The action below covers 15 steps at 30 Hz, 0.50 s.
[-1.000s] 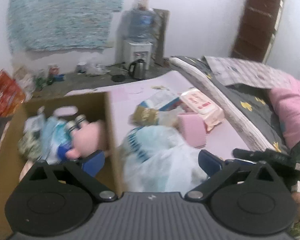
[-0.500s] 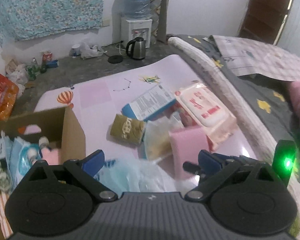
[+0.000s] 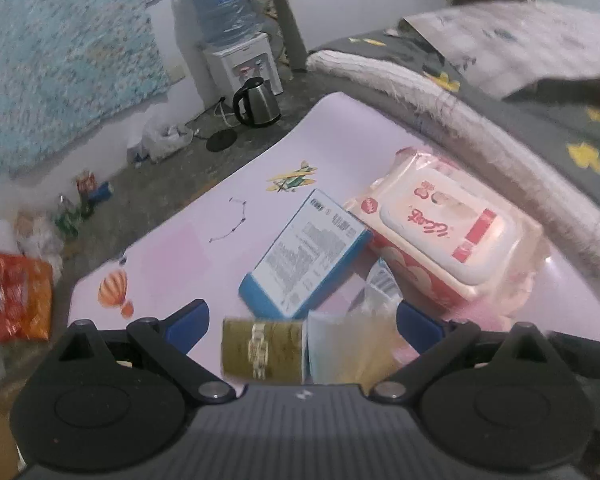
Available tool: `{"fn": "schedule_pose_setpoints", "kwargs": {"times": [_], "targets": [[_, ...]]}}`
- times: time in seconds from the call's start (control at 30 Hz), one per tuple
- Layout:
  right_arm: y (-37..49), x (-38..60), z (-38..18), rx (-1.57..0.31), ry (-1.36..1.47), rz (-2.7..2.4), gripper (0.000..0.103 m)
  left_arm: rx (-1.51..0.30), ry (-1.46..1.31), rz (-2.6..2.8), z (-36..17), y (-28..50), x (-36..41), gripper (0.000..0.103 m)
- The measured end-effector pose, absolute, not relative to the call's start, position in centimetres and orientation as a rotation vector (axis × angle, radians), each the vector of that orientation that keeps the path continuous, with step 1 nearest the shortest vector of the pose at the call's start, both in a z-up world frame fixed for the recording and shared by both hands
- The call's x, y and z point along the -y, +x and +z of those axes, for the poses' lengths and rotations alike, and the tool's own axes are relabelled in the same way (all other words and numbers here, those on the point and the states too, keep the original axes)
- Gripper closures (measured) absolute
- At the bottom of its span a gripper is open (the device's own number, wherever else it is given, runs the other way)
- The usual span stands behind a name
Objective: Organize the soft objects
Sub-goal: 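Reach the right gripper to the pink mesh sponge and grasp it, then hold the pink sponge in the right gripper while the left gripper grasps the blue box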
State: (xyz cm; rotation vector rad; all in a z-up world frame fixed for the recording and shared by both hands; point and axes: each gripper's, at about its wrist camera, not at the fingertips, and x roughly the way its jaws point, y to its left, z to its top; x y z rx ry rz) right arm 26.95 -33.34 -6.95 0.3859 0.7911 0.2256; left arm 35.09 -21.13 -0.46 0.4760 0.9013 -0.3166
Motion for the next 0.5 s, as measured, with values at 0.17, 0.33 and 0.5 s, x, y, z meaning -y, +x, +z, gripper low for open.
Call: {"fn": "schedule_pose_setpoints", "kwargs": {"times": [0.17, 0.33, 0.5], "targets": [[25.0, 35.4, -7.4, -0.765, 0.472, 0.235, 0.028, -0.825, 0.707, -0.294, -4.0, 36.1, 24.5, 0.003], [24.5, 36.7, -8.2, -0.762, 0.525, 0.246, 0.027, -0.762, 0.834, -0.268, -6.5, 37.3, 26.4, 0.003], [24.4, 37.0, -8.6, -0.750, 0.548, 0.261, 0.027, -0.791, 0.776, -0.295, -7.4, 39.3, 27.0, 0.003]]}}
